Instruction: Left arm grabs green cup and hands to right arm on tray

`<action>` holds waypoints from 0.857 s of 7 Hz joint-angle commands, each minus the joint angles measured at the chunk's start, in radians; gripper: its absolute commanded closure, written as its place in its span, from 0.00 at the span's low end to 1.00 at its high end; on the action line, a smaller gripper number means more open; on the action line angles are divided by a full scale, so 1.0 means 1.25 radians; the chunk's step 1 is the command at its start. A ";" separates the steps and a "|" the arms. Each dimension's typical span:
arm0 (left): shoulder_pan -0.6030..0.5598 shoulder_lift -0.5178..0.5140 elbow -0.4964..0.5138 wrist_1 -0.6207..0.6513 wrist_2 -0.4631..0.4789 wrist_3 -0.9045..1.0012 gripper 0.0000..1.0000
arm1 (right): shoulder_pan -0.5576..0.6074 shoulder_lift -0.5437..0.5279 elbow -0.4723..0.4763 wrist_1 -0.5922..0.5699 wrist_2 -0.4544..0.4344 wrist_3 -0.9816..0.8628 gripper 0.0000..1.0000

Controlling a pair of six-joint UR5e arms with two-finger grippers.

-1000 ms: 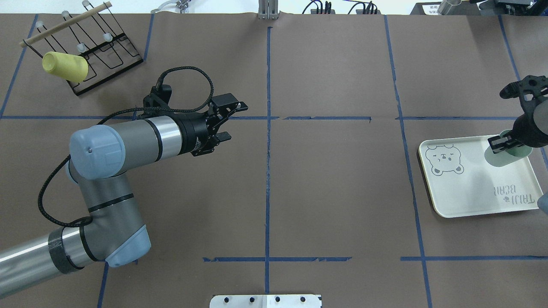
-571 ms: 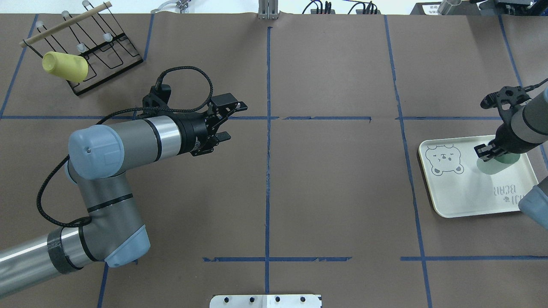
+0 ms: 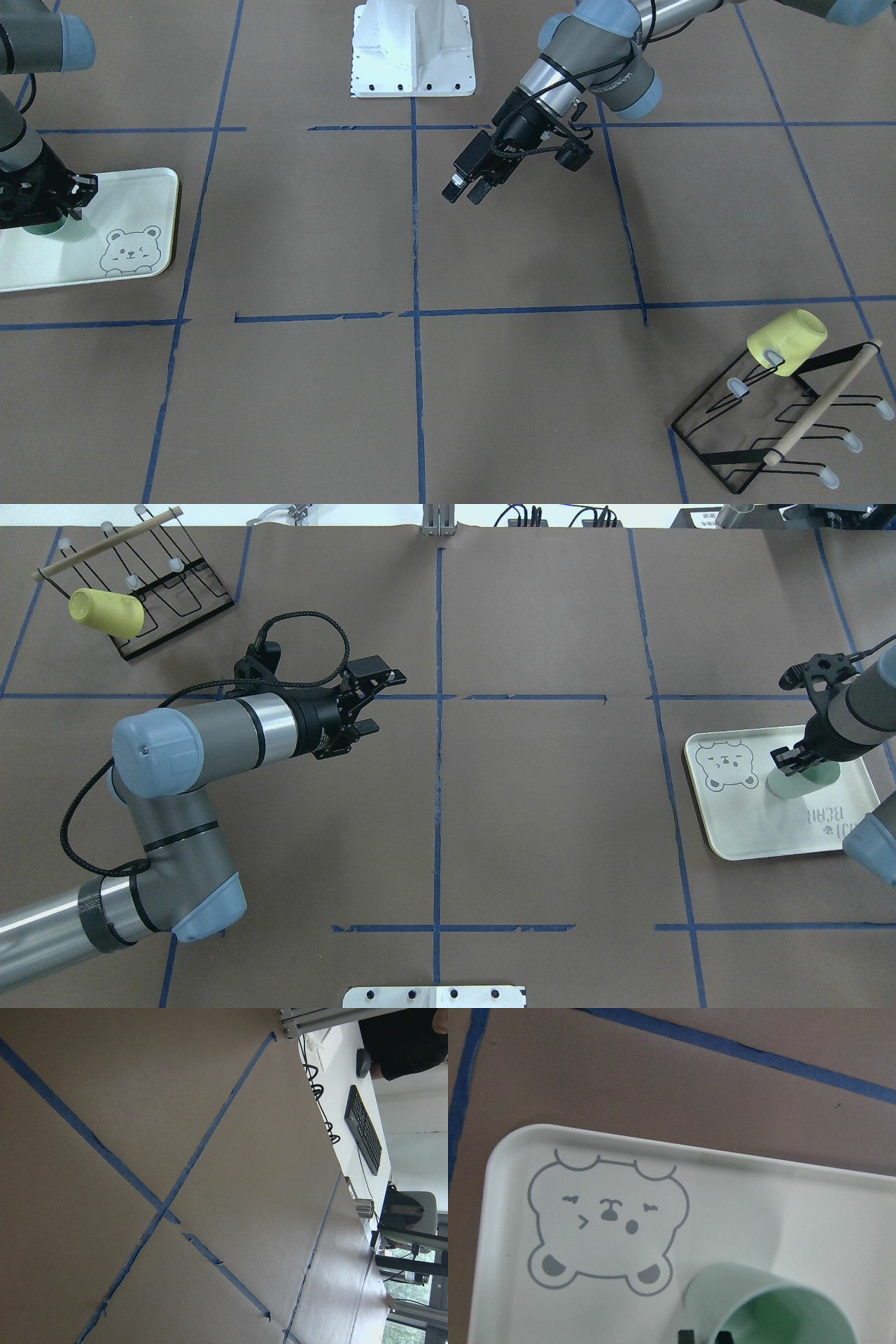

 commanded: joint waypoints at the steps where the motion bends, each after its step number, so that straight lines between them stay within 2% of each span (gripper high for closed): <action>1: 0.000 -0.001 -0.002 0.000 0.000 0.000 0.00 | -0.004 0.000 0.003 0.000 -0.001 0.001 0.01; 2: 0.000 -0.001 -0.002 0.000 0.000 0.000 0.00 | -0.002 0.000 0.024 0.000 -0.001 -0.001 0.00; 3: -0.004 -0.001 -0.005 0.002 0.000 0.001 0.00 | 0.008 -0.011 0.085 -0.001 0.001 -0.002 0.00; 4: -0.027 0.003 -0.053 0.094 -0.007 0.005 0.00 | 0.052 -0.029 0.140 -0.003 0.012 -0.006 0.00; 5: -0.060 0.000 -0.125 0.257 -0.090 0.100 0.00 | 0.102 -0.051 0.171 -0.009 0.017 -0.023 0.00; 6: -0.111 0.005 -0.209 0.457 -0.183 0.248 0.00 | 0.180 -0.058 0.167 -0.012 0.063 -0.072 0.00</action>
